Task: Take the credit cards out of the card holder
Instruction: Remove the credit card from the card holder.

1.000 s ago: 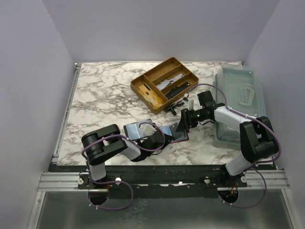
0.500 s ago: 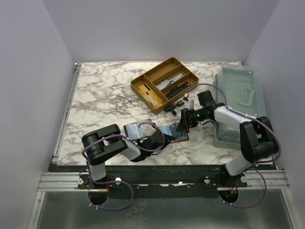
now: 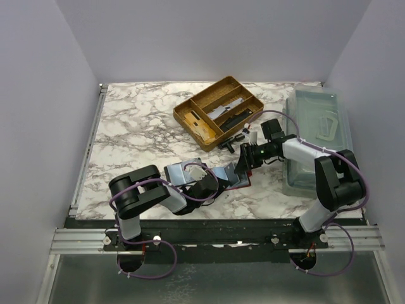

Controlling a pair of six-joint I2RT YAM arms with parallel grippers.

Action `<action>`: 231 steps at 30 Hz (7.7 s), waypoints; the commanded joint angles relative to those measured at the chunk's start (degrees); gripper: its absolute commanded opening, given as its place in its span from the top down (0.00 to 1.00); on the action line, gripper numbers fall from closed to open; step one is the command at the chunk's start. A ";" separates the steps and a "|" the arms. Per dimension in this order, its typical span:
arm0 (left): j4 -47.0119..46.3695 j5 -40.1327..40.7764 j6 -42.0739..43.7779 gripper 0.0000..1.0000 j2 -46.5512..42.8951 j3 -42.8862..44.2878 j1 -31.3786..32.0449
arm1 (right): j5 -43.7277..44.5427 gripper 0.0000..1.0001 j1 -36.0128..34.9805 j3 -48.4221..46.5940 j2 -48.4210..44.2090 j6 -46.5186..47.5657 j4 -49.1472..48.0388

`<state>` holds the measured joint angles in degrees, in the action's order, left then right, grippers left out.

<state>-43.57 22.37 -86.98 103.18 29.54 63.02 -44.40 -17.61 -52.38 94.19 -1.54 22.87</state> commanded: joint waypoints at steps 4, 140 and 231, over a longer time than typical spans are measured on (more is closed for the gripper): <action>7.93 -1.19 3.49 0.97 2.84 -0.47 0.61 | 2.57 0.54 -2.69 -1.43 2.59 1.01 1.65; -0.39 -10.77 25.04 0.48 -23.15 -7.57 -7.83 | -30.00 1.00 -1.26 -1.91 -4.85 9.57 5.22; -24.03 -27.62 21.35 0.57 -18.77 -13.57 -12.29 | -34.19 1.00 1.33 -0.72 -0.31 4.79 1.93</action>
<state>-64.64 -1.04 -64.36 83.31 15.46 51.07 -73.30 -16.60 -53.65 95.98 2.39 26.57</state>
